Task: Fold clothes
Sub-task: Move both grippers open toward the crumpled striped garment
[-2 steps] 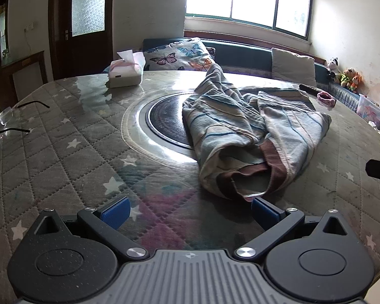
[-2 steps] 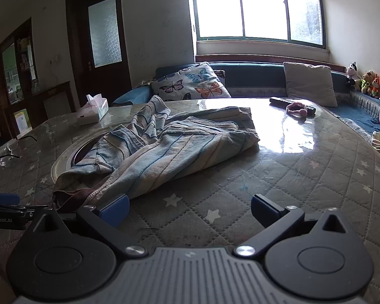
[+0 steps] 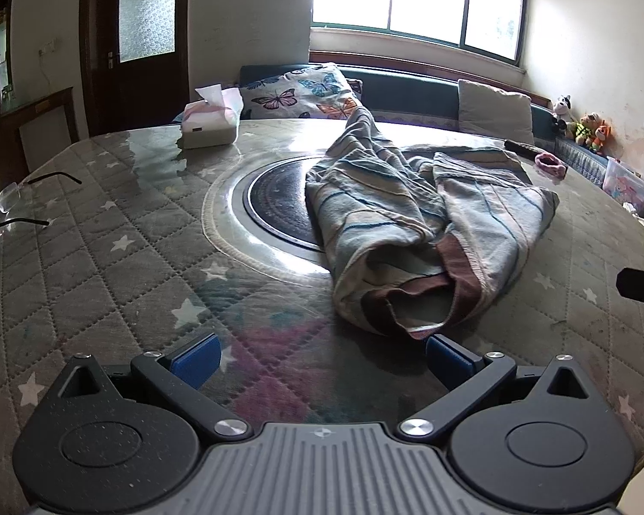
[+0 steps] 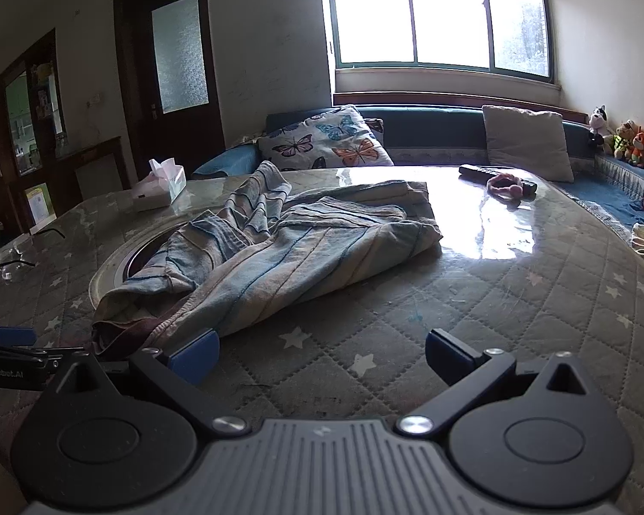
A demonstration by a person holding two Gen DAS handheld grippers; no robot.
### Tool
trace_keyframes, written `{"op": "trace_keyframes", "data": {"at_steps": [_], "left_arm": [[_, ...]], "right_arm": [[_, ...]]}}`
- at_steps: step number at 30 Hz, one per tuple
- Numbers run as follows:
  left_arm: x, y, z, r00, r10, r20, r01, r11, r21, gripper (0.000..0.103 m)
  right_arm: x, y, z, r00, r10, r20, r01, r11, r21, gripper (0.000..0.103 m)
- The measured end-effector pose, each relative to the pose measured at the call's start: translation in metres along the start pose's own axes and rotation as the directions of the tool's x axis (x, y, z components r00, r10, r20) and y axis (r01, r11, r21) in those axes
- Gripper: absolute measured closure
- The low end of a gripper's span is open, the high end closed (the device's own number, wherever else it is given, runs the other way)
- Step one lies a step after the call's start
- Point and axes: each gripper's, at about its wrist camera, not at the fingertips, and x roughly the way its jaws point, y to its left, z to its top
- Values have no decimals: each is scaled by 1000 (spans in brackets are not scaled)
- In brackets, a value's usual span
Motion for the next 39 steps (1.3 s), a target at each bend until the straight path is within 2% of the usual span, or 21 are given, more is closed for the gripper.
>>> {"op": "trace_keyframes", "data": {"at_steps": [7,10,39], "left_arm": [[4,-11,-8,1000,-8,-16,8,1000,-2,0],[2,-13,-9,1000,-7,-23,7,1000,-5,0],[14,-17,0,996,-2,-88,6,999,48,0]], "right_arm": [[-5,5,-6,1000,8,-5,-8,1000,-2,0],[2,4,-7,999,21,-39,-21,1000,-5,0],[19,24,-11,994,49,-96,-54,997,-52,0]]}}
